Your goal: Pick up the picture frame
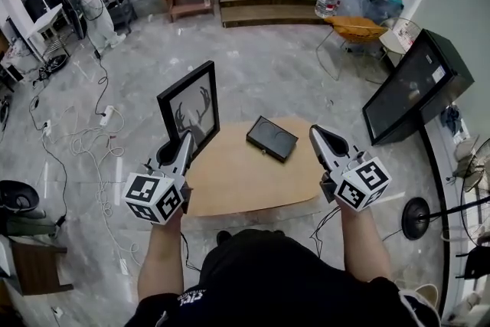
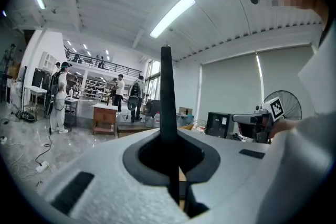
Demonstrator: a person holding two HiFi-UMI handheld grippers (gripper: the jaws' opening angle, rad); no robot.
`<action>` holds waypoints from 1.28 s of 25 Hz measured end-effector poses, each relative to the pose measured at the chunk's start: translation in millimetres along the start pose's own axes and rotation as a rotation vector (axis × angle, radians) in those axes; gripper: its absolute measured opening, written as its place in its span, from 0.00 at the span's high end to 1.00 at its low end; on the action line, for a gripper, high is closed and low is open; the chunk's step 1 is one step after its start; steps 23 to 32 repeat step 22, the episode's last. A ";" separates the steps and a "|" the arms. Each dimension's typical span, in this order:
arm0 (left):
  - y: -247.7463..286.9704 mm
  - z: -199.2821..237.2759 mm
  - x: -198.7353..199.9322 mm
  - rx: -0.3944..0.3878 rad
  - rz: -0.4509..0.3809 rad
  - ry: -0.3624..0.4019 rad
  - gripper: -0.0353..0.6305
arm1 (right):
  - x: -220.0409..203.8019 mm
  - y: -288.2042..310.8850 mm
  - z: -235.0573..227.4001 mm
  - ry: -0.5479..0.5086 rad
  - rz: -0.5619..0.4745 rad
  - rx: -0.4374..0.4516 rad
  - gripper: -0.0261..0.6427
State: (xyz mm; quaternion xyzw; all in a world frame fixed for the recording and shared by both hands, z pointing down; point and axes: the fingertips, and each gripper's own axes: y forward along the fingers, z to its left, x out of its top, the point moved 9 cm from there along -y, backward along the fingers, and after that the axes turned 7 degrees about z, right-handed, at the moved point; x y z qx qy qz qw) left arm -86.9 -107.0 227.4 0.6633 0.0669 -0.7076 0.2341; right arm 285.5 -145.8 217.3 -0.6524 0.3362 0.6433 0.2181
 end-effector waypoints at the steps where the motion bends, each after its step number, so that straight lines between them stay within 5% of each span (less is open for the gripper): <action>1: 0.6 1.3 -1.0 -0.002 0.003 -0.003 0.91 | -1.9 3.0 2.1 -0.002 0.010 0.003 0.96; 32: 6.2 2.4 -12.6 -0.037 0.050 -0.025 0.91 | -18.9 13.3 4.4 0.046 0.085 -0.011 0.96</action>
